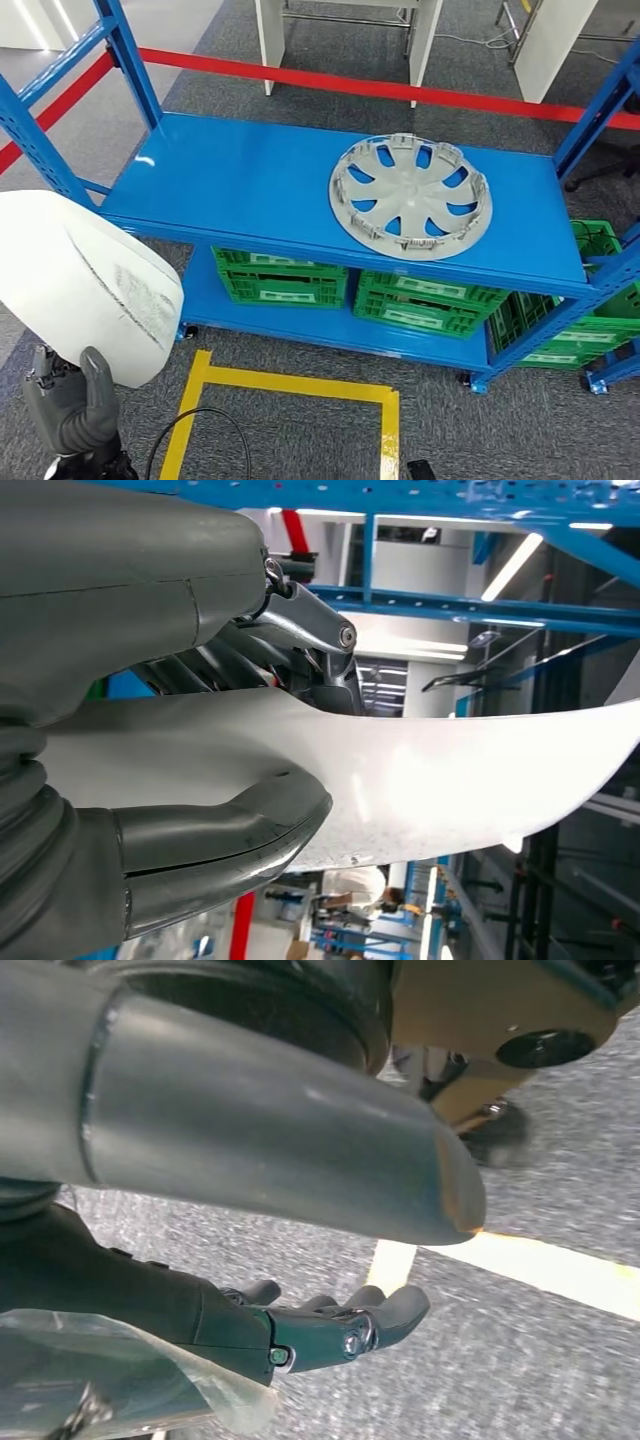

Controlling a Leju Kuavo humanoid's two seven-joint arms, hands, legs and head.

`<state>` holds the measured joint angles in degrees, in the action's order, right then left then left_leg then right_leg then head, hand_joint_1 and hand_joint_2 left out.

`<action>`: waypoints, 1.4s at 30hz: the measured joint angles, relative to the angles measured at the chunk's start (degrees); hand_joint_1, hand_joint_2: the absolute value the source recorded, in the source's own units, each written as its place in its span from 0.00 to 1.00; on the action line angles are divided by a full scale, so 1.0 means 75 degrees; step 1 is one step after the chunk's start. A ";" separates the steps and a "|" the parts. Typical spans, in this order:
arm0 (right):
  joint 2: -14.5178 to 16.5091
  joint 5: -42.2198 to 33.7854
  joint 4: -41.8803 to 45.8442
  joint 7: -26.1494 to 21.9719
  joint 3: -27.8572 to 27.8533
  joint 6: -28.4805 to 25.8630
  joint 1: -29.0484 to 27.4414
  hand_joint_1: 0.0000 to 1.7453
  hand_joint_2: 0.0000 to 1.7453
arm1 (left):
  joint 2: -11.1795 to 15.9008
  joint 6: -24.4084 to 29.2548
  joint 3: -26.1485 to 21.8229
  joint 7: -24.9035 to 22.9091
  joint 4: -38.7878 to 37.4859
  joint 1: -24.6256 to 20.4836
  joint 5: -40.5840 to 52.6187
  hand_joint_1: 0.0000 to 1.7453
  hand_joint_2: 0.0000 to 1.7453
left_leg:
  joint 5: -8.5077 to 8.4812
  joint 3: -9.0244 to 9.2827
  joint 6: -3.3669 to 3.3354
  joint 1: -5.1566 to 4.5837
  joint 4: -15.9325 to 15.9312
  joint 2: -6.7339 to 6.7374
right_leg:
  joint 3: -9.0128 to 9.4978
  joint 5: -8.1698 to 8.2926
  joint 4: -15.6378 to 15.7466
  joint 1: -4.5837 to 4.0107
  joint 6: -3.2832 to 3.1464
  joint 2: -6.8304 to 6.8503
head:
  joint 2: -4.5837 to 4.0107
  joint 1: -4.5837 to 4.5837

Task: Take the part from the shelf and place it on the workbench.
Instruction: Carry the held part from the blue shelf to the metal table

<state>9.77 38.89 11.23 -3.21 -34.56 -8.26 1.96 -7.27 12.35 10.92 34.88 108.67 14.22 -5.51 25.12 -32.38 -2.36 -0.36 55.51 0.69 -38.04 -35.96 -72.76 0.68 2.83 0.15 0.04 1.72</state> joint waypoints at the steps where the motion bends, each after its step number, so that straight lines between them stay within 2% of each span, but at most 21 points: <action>1: -0.0006 0.0003 0.0000 0.0001 0.0000 0.0001 0.0000 0.00 0.00 | -0.0001 0.0000 0.0004 0.0000 -0.0017 -0.0002 0.0000 1.00 1.00 | -0.0090 -0.0135 0.0007 -0.0011 0.0024 0.0003 | 0.0129 0.0179 -0.0067 -0.0002 -0.0005 0.0000 | 0.0000 0.0004; 3: -0.0018 0.0011 0.0002 0.0003 -0.0001 -0.0001 0.0008 0.00 0.00 | -0.0001 0.0000 0.0007 0.0000 -0.0044 -0.0008 0.0000 1.00 1.00 | -0.0242 -0.0375 0.0036 -0.0021 0.0101 0.0005 | 0.0764 0.0626 0.0573 -0.0004 -0.0038 -0.0001 | 0.0000 0.0004; 4: -0.0026 0.0013 0.0005 -0.0001 -0.0003 -0.0009 0.0020 0.00 0.00 | -0.0001 0.0001 0.0007 0.0000 -0.0050 -0.0011 0.0000 1.00 1.00 | -0.0305 -0.0473 0.0061 -0.0032 0.0157 0.0001 | 0.1227 0.0658 0.1182 -0.0012 -0.0058 -0.0004 | 0.0000 0.0009; 6: -0.0035 0.0006 0.0012 -0.0028 -0.0015 -0.0041 0.0054 0.00 0.00 | -0.0001 0.0004 0.0007 -0.0003 -0.0052 -0.0018 -0.0001 1.00 1.00 | -0.0440 -0.0584 0.0129 -0.0047 0.0237 0.0002 | 0.1866 0.0455 0.2185 -0.0034 -0.0116 -0.0014 | 0.0000 0.0008; 7: -0.0036 0.0000 0.0014 -0.0049 -0.0028 -0.0058 0.0062 0.00 0.00 | -0.0001 0.0006 0.0009 -0.0007 -0.0052 -0.0021 -0.0002 1.00 1.00 | -0.0509 -0.0611 0.0169 -0.0046 0.0248 0.0005 | 0.1970 0.0366 0.2410 -0.0054 -0.0150 -0.0019 | 0.0000 0.0008; 9: -0.0033 -0.0004 0.0009 -0.0077 -0.0056 -0.0087 0.0048 0.00 0.00 | 0.0001 0.0010 0.0011 -0.0016 -0.0055 -0.0014 -0.0008 1.00 1.00 | -0.0580 -0.0652 0.0255 -0.0027 0.0248 -0.0002 | 0.1844 0.0446 0.2437 -0.0056 -0.0248 0.0003 | 0.0000 0.0007; 10: -0.0033 0.0003 0.0006 -0.0082 -0.0066 -0.0098 0.0042 0.00 0.00 | 0.0003 0.0011 0.0011 -0.0020 -0.0058 -0.0003 -0.0012 1.00 1.00 | -0.0418 -0.0696 0.0308 -0.0014 0.0343 -0.0018 | 0.1765 0.0527 0.2433 -0.0046 -0.0310 0.0024 | 0.0000 -0.0006; 13: -0.0032 0.0028 0.0003 -0.0082 -0.0078 -0.0118 0.0030 0.00 0.00 | 0.0014 0.0012 0.0009 -0.0023 -0.0063 0.0035 -0.0018 1.00 1.00 | 0.0772 -0.0890 0.0458 0.0049 0.1450 -0.0050 | 0.1460 0.0803 0.2424 -0.0028 -0.0424 0.0079 | 0.0000 -0.0062; 15: -0.0032 0.0041 0.0003 -0.0081 -0.0083 -0.0117 0.0019 0.00 0.00 | 0.0020 0.0007 0.0009 -0.0023 -0.0064 0.0054 -0.0049 1.00 1.00 | 0.1133 -0.0902 0.0510 0.0083 0.2293 -0.0051 | 0.1264 0.0967 0.2374 -0.0032 -0.0419 0.0098 | 0.0000 -0.0069; 17: -0.0032 0.0055 0.0003 -0.0078 -0.0089 -0.0117 0.0020 0.00 0.00 | 0.0026 -0.0008 0.0008 -0.0024 -0.0064 0.0065 -0.0115 1.00 1.00 | 0.0813 -0.0556 0.0519 0.0109 0.2247 -0.0047 | 0.1020 0.1098 0.2266 -0.0030 -0.0402 0.0122 | 0.0000 -0.0071; 19: -0.0032 0.0068 0.0003 -0.0078 -0.0093 -0.0098 0.0017 0.00 0.00 | 0.0031 -0.0028 0.0007 -0.0025 -0.0063 0.0060 -0.0154 1.00 1.00 | 0.0546 0.0186 0.0503 0.0106 0.1261 0.0096 | 0.0793 0.1173 0.2142 -0.0040 -0.0372 0.0172 | 0.0000 -0.0073; 21: -0.0032 0.0087 0.0003 -0.0092 -0.0095 -0.0044 -0.0003 0.00 0.00 | 0.0029 -0.0042 0.0007 -0.0024 -0.0063 0.0040 -0.0164 1.00 1.00 | 0.0681 0.0743 0.0420 0.0058 0.0333 0.0264 | 0.0690 0.1225 0.2059 -0.0065 -0.0308 0.0251 | 0.0000 -0.0071; 25: -0.0032 0.0129 0.0003 -0.0104 -0.0096 0.0025 -0.0009 0.00 0.00 | 0.0025 -0.0044 -0.0011 -0.0020 -0.0063 0.0074 -0.0213 1.00 1.00 | 0.0667 0.0721 0.0151 0.0028 0.0014 0.0109 | 0.0571 0.1207 0.1938 -0.0039 -0.0123 0.0369 | 0.0000 -0.0060; 27: -0.0032 0.0139 0.0003 -0.0103 -0.0096 0.0027 -0.0008 0.00 0.00 | 0.0019 -0.0043 -0.0017 -0.0020 -0.0063 0.0087 -0.0223 1.00 1.00 | 0.0529 0.0609 0.0039 0.0039 -0.0006 0.0010 | 0.0302 0.0727 0.1338 -0.0017 -0.0063 0.0184 | 0.0000 -0.0049; 29: -0.0032 0.0162 0.0003 -0.0094 -0.0095 0.0028 -0.0014 0.00 0.00 | 0.0016 -0.0039 -0.0026 -0.0019 -0.0063 0.0111 -0.0224 1.00 1.00 | 0.0412 0.0458 -0.0004 0.0015 0.0010 -0.0105 | -0.0067 0.0137 0.0324 -0.0014 -0.0041 0.0041 | 0.0000 -0.0039; 30: -0.0032 0.0184 0.0003 -0.0087 -0.0095 0.0030 -0.0017 0.00 0.00 | 0.0017 -0.0033 -0.0033 -0.0015 -0.0063 0.0135 -0.0217 1.00 1.00 | 0.0362 0.0385 -0.0004 0.0002 0.0022 -0.0172 | -0.0166 -0.0003 -0.0029 -0.0015 -0.0040 0.0015 | 0.0000 -0.0039; 32: -0.0032 0.0243 0.0003 -0.0070 -0.0093 0.0034 -0.0023 0.00 0.00 | 0.0020 -0.0013 -0.0052 -0.0001 -0.0063 0.0199 -0.0192 1.00 1.00 | 0.0294 0.0284 0.0017 -0.0012 0.0053 -0.0315 | 0.0072 0.0169 0.0141 -0.0015 -0.0063 -0.0023 | 0.0000 -0.0041; 35: -0.0033 0.0312 0.0003 -0.0058 -0.0091 0.0038 -0.0030 0.00 0.00 | 0.0022 0.0016 -0.0082 0.0023 -0.0055 0.0252 -0.0151 1.00 1.00 | 0.0254 0.0172 0.0075 -0.0028 0.0162 -0.0550 | 0.1021 0.0717 0.1698 0.0002 -0.0149 -0.0410 | 0.0000 -0.0043; 37: -0.0033 0.0331 0.0003 -0.0052 -0.0088 0.0039 -0.0033 0.00 0.00 | 0.0023 0.0026 -0.0098 0.0031 -0.0042 0.0267 -0.0145 1.00 1.00 | 0.0213 0.0060 0.0154 -0.0023 0.0234 -0.0694 | 0.1247 0.0739 0.2101 0.0005 -0.0195 -0.0573 | 0.0000 -0.0048; 39: -0.0025 0.0361 0.0002 -0.0033 -0.0080 0.0053 -0.0038 0.00 0.00 | 0.0029 0.0056 -0.0119 0.0041 -0.0028 0.0318 -0.0110 1.00 1.00 | 0.0161 -0.0029 0.0253 0.0003 0.0263 -0.0827 | 0.1255 0.0781 0.2123 0.0011 -0.0260 -0.0416 | 0.0000 -0.0045; 42: 0.0002 0.0442 0.0000 0.0002 -0.0048 0.0105 -0.0044 0.00 0.00 | 0.0034 0.0195 -0.0171 0.0071 -0.0015 0.0370 0.0123 1.00 1.00 | 0.0568 -0.0321 0.0384 0.0005 0.0868 -0.0502 | 0.1238 0.0863 0.2174 0.0053 -0.0364 -0.0112 | 0.0000 -0.0108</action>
<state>9.78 42.21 11.23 -3.20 -34.92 -7.47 1.63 -7.02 13.81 9.64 35.42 108.55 17.00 -4.59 29.38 -34.79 0.52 -0.32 62.02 -3.08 -28.76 -29.49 -56.45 1.07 0.10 -0.68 0.04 0.91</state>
